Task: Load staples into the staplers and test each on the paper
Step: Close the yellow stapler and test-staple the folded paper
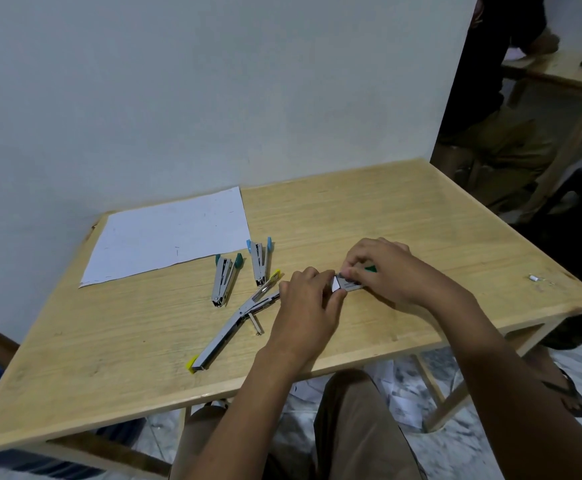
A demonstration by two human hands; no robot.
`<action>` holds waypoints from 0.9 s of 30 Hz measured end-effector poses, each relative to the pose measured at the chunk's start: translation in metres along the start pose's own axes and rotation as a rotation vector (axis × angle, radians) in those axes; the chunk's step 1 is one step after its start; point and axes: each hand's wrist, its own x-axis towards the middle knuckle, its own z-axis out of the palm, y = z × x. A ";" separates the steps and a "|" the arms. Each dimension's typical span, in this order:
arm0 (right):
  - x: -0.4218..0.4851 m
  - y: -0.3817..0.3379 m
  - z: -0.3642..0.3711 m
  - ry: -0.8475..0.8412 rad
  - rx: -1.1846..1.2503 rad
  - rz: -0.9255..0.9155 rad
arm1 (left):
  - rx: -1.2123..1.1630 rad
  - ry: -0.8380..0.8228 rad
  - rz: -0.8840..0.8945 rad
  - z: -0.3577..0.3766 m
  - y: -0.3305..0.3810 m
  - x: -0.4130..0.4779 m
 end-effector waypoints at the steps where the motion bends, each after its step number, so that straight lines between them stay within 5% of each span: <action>1: -0.001 0.000 0.001 0.028 0.025 0.006 | -0.020 0.004 0.001 -0.001 0.001 -0.001; 6: -0.009 -0.007 -0.004 0.182 0.251 0.037 | -0.105 0.118 0.009 -0.014 -0.001 -0.010; 10: -0.016 -0.014 -0.008 0.244 0.320 0.025 | 0.088 0.302 -0.099 -0.044 -0.020 -0.017; 15: -0.025 -0.023 0.006 0.298 0.490 0.047 | 0.385 -0.088 -0.411 -0.078 -0.036 -0.019; 22: -0.028 -0.045 0.031 0.279 0.533 0.009 | 0.394 -0.122 -0.352 -0.083 -0.040 -0.011; 27: -0.031 -0.059 0.039 0.280 0.583 0.021 | 0.011 -0.084 -0.360 -0.093 -0.046 -0.014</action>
